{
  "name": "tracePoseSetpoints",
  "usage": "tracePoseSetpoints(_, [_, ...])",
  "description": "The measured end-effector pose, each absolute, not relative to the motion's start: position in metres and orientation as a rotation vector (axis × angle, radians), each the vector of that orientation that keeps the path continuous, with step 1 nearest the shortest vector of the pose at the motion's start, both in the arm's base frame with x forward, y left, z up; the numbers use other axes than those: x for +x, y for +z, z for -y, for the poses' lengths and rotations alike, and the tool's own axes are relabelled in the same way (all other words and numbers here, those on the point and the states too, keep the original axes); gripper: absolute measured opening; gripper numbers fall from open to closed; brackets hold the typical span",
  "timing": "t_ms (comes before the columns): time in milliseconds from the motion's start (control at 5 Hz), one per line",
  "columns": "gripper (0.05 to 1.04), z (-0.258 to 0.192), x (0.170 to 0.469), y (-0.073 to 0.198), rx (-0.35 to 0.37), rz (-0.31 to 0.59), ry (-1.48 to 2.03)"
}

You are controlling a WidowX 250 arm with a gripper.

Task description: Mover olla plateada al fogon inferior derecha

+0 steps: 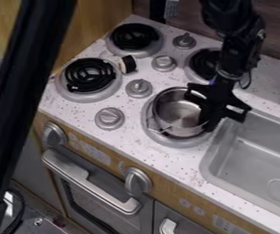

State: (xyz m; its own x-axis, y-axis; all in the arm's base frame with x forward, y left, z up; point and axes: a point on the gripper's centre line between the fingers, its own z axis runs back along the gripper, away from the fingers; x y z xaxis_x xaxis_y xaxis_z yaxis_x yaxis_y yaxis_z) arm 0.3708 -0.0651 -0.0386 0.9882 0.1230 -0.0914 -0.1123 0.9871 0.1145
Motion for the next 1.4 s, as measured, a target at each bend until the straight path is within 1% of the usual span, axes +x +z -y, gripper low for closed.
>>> tracePoseSetpoints(200, [0.069, 0.064, 0.381, -0.038, 0.104, -0.083, 0.128])
tracePoseSetpoints(600, [0.084, 0.047, 0.382, -0.036, 0.113, -0.087, 0.193])
tracePoseSetpoints(800, [0.237, 0.04, 0.378, -0.034, 0.107, -0.099, 0.216])
tracePoseSetpoints(1000, [0.504, 0.038, 0.378, -0.009, 0.077, -0.051, 0.229])
tracePoseSetpoints(1200, [0.821, 0.041, 0.38, 0.018, 0.044, 0.008, 0.231])
tracePoseSetpoints(1400, [1.002, 0.042, 0.376, 0.037, 0.031, 0.011, 0.231])
